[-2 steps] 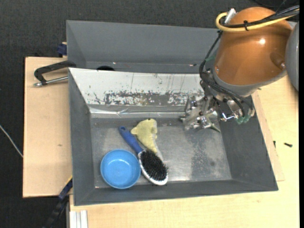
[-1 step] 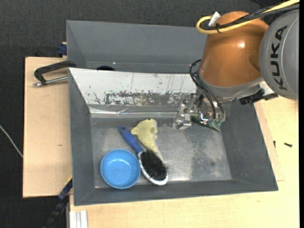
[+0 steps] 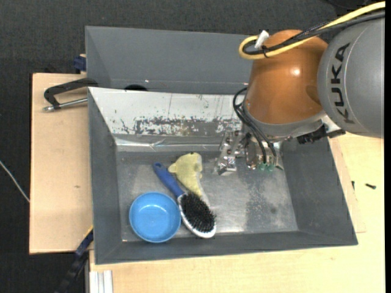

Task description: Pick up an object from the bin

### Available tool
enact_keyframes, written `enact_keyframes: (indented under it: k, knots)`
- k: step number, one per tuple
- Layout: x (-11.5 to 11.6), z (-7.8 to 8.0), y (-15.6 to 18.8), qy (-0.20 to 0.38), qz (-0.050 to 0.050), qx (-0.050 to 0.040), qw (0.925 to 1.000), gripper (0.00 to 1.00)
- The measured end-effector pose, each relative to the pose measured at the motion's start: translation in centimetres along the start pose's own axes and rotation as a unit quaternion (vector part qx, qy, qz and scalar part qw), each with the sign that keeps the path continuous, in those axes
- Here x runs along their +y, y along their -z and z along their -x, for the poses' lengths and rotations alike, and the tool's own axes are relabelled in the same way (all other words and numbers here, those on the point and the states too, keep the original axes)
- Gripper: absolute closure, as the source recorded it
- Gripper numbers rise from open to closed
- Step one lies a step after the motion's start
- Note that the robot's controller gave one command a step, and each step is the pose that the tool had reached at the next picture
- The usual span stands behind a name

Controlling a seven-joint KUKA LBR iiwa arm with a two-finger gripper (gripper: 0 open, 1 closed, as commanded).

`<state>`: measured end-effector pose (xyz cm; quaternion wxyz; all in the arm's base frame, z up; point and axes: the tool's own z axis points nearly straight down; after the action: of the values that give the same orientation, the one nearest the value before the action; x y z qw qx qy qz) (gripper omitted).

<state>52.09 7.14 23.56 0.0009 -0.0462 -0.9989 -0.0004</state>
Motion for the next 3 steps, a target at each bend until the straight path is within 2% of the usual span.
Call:
enact_keyframes:
  k: [1,2,3]
  knots:
    - [-0.1,0.1,0.1,-0.001,0.000,-0.0016,1.0000,1.00]
    - [1.6,1.8,-1.6,0.009,0.001,-0.0032,1.0000,1.00]
    - [5.6,-1.1,-3.4,-0.077,0.001,0.0002,0.9970,1.00]
